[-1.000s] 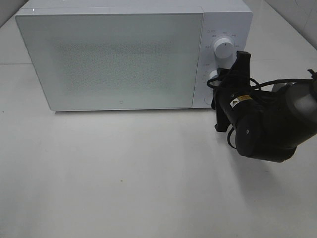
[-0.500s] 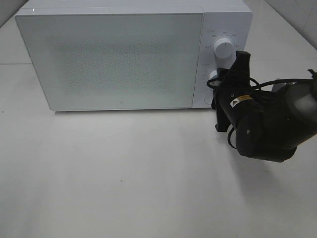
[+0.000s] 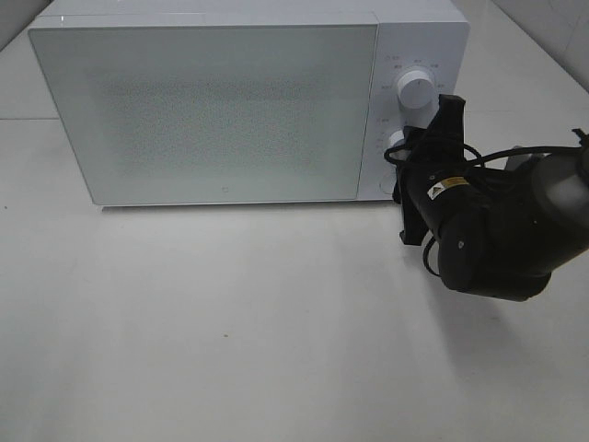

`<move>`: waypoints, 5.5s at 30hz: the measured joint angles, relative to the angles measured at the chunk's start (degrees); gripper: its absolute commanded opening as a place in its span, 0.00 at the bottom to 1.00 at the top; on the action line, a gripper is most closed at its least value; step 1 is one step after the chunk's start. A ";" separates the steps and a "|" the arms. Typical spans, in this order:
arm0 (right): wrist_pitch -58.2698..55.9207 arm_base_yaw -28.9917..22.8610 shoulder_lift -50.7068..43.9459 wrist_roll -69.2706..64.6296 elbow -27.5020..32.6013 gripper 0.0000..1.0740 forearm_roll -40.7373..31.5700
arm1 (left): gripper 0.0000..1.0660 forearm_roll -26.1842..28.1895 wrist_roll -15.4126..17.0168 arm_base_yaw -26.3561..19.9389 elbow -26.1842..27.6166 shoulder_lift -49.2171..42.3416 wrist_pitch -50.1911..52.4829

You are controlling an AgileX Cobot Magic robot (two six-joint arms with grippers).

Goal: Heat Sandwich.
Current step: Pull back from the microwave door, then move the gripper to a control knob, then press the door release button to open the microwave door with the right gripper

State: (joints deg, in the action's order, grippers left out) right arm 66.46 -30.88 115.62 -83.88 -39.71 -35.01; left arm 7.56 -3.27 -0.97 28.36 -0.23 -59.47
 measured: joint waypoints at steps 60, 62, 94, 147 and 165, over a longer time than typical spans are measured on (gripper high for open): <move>-11.75 -0.23 -19.31 11.17 17.53 0.71 11.69 | 0.93 0.00 0.00 0.00 0.00 0.00 0.00; -16.79 -0.23 -21.83 15.13 17.53 0.71 13.29 | 0.93 0.00 0.00 0.00 0.00 0.00 0.00; -78.27 -0.23 -46.47 74.71 11.69 0.71 18.62 | 0.93 0.00 0.00 0.00 0.00 0.00 0.00; -129.09 16.04 -103.71 80.96 2.23 0.71 39.02 | 0.93 0.00 0.00 0.00 0.00 0.00 0.00; -125.88 25.61 -115.79 81.53 10.60 0.71 39.02 | 0.93 0.00 0.00 0.00 0.00 0.00 0.00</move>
State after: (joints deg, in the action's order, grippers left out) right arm -59.42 -5.27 -0.17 -2.35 -29.11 4.01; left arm 7.56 -3.27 -0.97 28.36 -0.23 -59.47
